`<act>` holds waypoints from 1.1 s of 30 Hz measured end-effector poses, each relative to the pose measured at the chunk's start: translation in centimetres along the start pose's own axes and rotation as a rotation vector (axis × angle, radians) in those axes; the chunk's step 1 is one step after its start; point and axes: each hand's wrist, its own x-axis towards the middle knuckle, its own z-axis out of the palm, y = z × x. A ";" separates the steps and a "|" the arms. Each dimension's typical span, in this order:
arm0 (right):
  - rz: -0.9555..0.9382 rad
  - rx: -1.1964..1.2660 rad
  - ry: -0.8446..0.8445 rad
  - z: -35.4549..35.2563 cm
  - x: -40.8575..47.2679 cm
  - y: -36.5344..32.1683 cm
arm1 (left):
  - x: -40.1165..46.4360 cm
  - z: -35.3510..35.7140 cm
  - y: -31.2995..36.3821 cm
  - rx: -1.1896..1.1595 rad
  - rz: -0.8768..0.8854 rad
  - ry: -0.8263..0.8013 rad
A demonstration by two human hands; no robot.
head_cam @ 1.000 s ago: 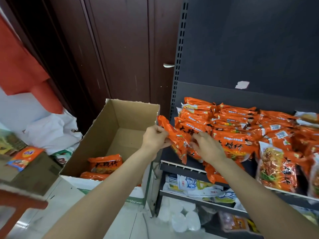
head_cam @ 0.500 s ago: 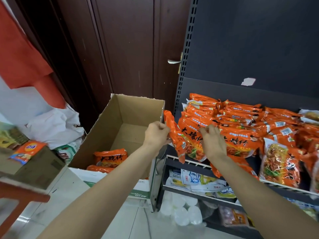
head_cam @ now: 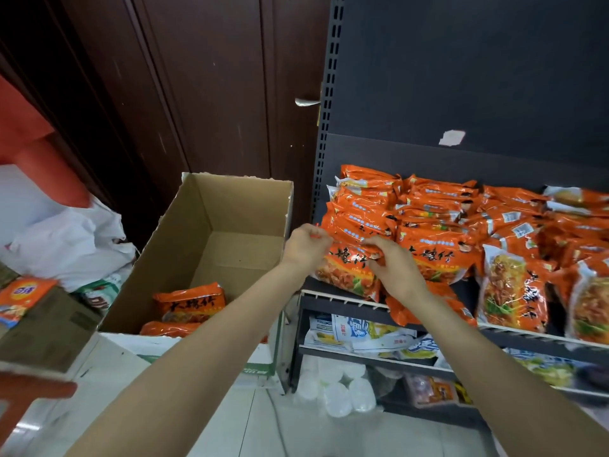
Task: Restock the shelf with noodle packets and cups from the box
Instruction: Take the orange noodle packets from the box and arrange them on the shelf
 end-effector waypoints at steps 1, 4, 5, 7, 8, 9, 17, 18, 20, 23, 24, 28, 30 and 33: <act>0.004 -0.060 -0.007 0.1 0.1 0.3 | 0.4 -0.4 -0.3 0.172 0.067 0.052; 0.032 -0.117 -0.017 0.3 0.2 0.6 | 1.4 -1.3 -1.4 0.414 0.197 0.057; 0.027 -0.134 -0.006 0.4 0.2 0.6 | 1.5 -1.3 -1.7 0.458 0.218 0.011; -0.020 -0.238 0.027 0.6 0.5 1.0 | 1.6 -1.1 -2.0 0.535 0.235 -0.073; -0.067 -0.296 0.020 0.9 0.6 1.3 | 1.5 -1.0 -2.1 0.556 0.241 -0.088; -0.079 -0.327 0.005 1.0 0.6 1.7 | 1.4 -0.9 -2.1 0.568 0.249 -0.080; -0.050 -0.451 -0.042 1.0 0.7 1.9 | 1.1 0.4 -2.6 0.762 0.363 -0.036; -0.099 -0.508 -0.015 0.9 0.5 2.0 | 1.1 0.5 -2.6 0.775 0.363 -0.037; -0.129 -0.595 0.031 0.8 0.5 1.6 | 0.8 0.2 -2.5 0.808 0.374 -0.020; -0.240 -0.542 0.097 1.1 0.8 -0.1 | 0.2 -1.2 -2.2 0.823 0.415 0.062; -0.223 -0.457 0.050 1.2 0.9 -1.3 | -0.1 -2.0 -2.1 0.823 0.419 0.093; -0.248 -0.247 -0.018 3.1 1.5 -6.2 | -1.2 -6.7 -3.1 0.865 0.429 0.193; -0.256 -0.183 -0.110 4.7 1.7 -8.8 | -1.6 -10.1 -4.1 0.897 0.402 0.254; -0.256 -0.174 -0.251 8.1 2.1 -12.4 | -2.3 -15.8 -5.8 0.920 0.343 0.355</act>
